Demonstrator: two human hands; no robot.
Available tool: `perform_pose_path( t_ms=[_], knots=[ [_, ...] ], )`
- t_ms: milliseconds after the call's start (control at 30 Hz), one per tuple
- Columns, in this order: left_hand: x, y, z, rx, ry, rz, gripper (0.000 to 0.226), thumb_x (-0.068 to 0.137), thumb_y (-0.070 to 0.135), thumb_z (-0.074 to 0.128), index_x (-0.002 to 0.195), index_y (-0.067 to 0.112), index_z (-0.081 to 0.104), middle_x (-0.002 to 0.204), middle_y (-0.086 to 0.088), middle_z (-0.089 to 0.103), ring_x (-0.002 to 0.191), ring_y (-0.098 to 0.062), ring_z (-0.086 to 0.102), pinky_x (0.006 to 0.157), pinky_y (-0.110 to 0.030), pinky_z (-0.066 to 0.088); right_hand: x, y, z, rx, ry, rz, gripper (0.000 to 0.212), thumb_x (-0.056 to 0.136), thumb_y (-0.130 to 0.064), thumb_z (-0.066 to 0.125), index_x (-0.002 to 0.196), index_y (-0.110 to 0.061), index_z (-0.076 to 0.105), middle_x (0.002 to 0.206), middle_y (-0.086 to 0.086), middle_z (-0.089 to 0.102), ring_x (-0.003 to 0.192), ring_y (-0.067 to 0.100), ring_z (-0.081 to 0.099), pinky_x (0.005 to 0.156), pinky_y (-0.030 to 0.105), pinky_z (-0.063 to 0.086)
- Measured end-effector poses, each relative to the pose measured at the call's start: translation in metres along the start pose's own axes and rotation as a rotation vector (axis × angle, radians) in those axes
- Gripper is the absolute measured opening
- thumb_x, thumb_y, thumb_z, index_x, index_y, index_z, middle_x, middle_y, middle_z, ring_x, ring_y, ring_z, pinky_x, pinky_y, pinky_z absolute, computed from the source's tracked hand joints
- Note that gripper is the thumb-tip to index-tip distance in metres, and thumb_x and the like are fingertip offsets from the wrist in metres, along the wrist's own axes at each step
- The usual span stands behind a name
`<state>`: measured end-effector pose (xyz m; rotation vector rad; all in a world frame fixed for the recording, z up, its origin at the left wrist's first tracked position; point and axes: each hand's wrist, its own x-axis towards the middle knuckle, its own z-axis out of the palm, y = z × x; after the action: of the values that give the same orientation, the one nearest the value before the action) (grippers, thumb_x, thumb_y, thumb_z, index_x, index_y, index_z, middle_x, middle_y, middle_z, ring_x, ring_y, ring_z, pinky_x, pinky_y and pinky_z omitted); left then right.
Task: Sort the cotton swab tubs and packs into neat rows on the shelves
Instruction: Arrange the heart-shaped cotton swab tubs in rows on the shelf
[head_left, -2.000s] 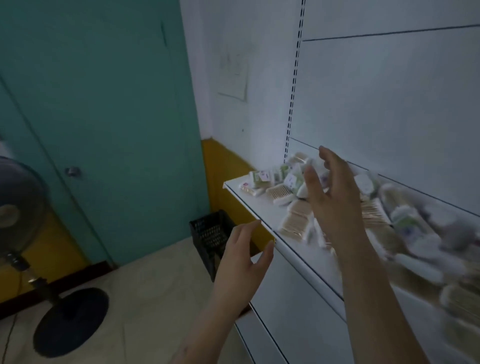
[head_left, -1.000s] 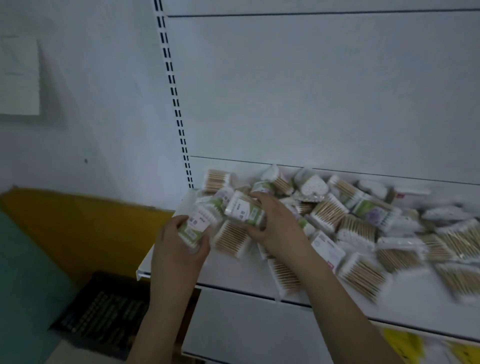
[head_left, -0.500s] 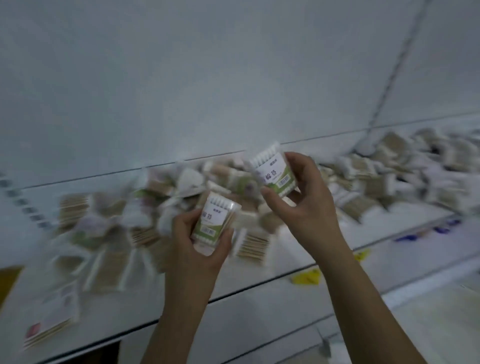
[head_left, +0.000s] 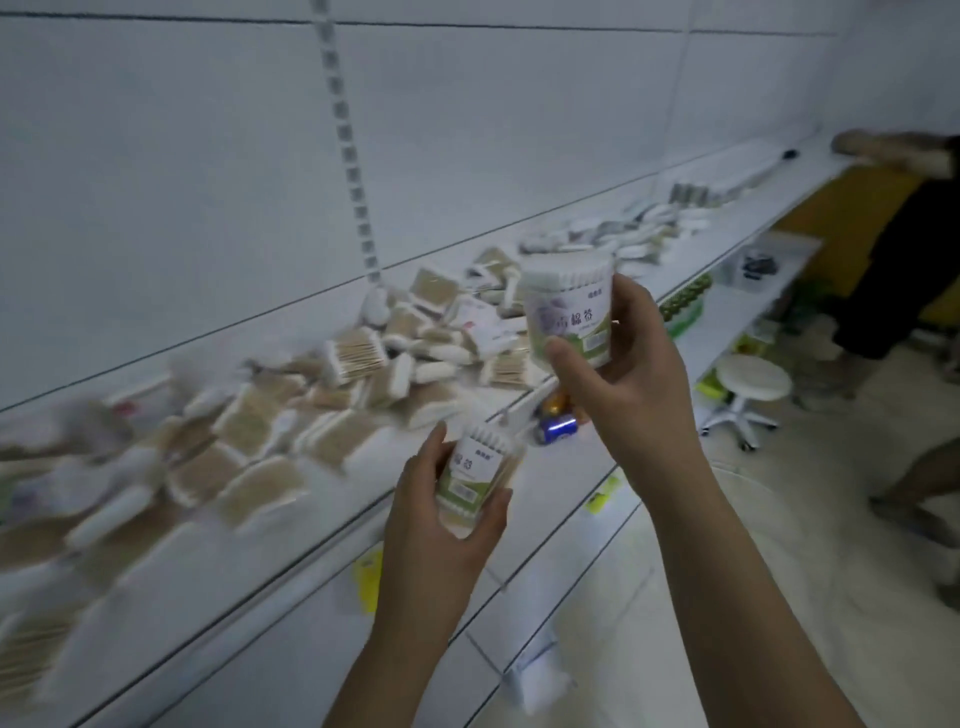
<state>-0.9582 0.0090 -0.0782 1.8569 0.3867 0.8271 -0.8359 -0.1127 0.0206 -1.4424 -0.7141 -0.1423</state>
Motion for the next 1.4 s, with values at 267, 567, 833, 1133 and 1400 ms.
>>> perform_pose_path(
  t_ms=[267, 567, 833, 1133, 1400],
  knots=[
    [0.040, 0.011, 0.170, -0.021, -0.176, 0.079, 0.068, 0.083, 0.015, 0.078, 0.142, 0.031, 0.048, 0.120, 0.016, 0.053, 0.111, -0.006, 0.059, 0.079, -0.014, 0.052, 0.057, 0.052, -0.167, -0.085, 0.137, 0.052, 0.067, 0.086, -0.018, 0.075, 0.143, -0.030, 0.041, 0.114, -0.011, 0.063, 0.106, 0.011, 0.065, 0.079, 0.026, 0.056],
    [0.111, -0.001, 0.328, -0.140, -0.346, 0.063, 0.072, 0.083, 0.012, 0.078, 0.144, 0.032, 0.046, 0.134, 0.010, 0.052, 0.124, -0.008, 0.055, 0.087, -0.017, 0.054, 0.139, 0.123, -0.271, -0.191, 0.198, 0.066, 0.079, 0.091, -0.009, 0.069, 0.154, -0.032, 0.028, 0.113, -0.010, 0.059, 0.100, 0.003, 0.065, 0.073, 0.016, 0.052],
    [0.221, -0.001, 0.464, -0.215, -0.375, 0.079, 0.069, 0.081, 0.017, 0.081, 0.140, 0.034, 0.049, 0.132, 0.014, 0.054, 0.120, 0.005, 0.051, 0.080, -0.008, 0.049, 0.267, 0.188, -0.341, -0.327, 0.226, 0.070, 0.071, 0.089, -0.016, 0.072, 0.146, -0.039, 0.036, 0.109, -0.010, 0.059, 0.097, 0.009, 0.066, 0.078, 0.041, 0.058],
    [0.318, 0.005, 0.605, -0.256, -0.446, 0.100, 0.068, 0.081, 0.020, 0.082, 0.139, 0.034, 0.049, 0.129, 0.017, 0.053, 0.117, 0.002, 0.054, 0.081, -0.012, 0.052, 0.372, 0.260, -0.439, -0.392, 0.262, 0.115, 0.072, 0.086, -0.025, 0.075, 0.146, -0.036, 0.036, 0.116, -0.008, 0.059, 0.103, 0.007, 0.064, 0.084, 0.033, 0.058],
    [0.389, 0.002, 0.749, -0.227, -0.397, 0.070, 0.070, 0.078, 0.023, 0.084, 0.137, 0.037, 0.049, 0.128, 0.012, 0.053, 0.116, -0.005, 0.056, 0.084, -0.025, 0.058, 0.473, 0.339, -0.552, -0.419, 0.247, 0.106, 0.071, 0.084, -0.028, 0.076, 0.142, -0.031, 0.035, 0.116, -0.008, 0.059, 0.099, 0.007, 0.065, 0.082, 0.032, 0.059]
  ],
)
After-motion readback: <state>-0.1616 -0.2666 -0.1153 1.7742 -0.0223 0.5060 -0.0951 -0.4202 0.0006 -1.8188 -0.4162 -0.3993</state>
